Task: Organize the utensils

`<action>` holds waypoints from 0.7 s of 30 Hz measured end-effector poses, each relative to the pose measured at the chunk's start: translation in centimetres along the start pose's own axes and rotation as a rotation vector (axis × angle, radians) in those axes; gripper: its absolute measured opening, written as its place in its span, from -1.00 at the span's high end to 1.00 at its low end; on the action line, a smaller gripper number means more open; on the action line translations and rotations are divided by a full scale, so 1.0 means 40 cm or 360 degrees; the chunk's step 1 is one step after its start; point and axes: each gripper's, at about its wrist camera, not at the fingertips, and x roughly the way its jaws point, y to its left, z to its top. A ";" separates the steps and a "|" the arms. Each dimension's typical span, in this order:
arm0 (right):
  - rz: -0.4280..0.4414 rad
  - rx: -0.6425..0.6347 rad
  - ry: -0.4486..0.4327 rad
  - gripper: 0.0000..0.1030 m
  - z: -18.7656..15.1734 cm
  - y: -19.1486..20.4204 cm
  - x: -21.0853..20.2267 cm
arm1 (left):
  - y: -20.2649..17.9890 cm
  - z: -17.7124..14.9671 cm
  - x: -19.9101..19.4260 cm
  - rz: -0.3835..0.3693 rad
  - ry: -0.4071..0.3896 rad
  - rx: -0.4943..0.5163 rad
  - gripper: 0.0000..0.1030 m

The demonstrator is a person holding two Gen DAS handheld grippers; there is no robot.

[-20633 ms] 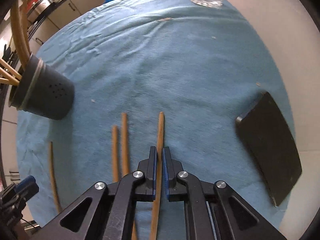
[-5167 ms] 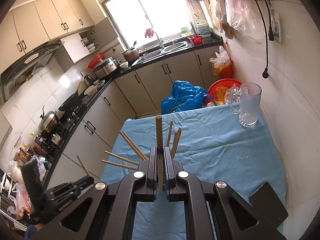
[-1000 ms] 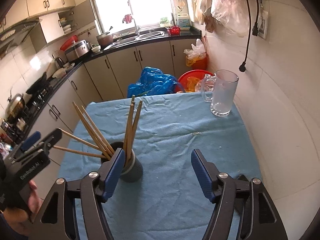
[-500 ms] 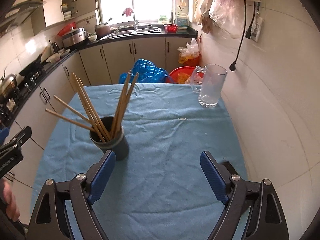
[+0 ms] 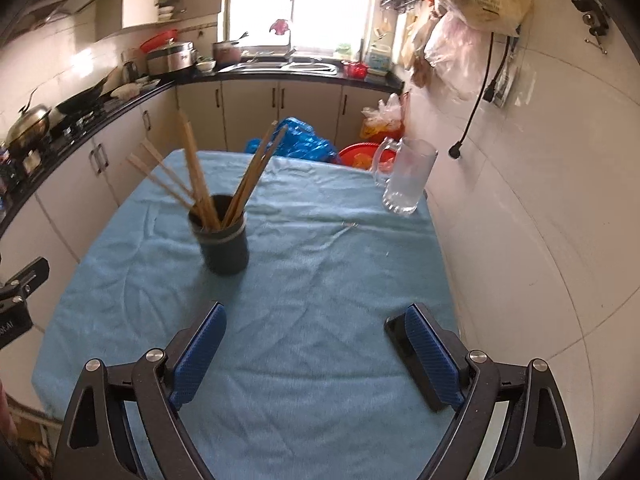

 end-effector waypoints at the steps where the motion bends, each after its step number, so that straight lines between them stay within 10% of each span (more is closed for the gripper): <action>1: 0.0017 -0.0002 0.0012 -0.82 -0.010 0.002 -0.006 | -0.004 -0.013 -0.016 0.0020 -0.0006 0.0017 -0.89; 21: -0.0162 0.0032 0.0054 -0.82 -0.069 0.105 -0.095 | 0.030 -0.064 -0.051 -0.0121 -0.0048 0.0226 -0.89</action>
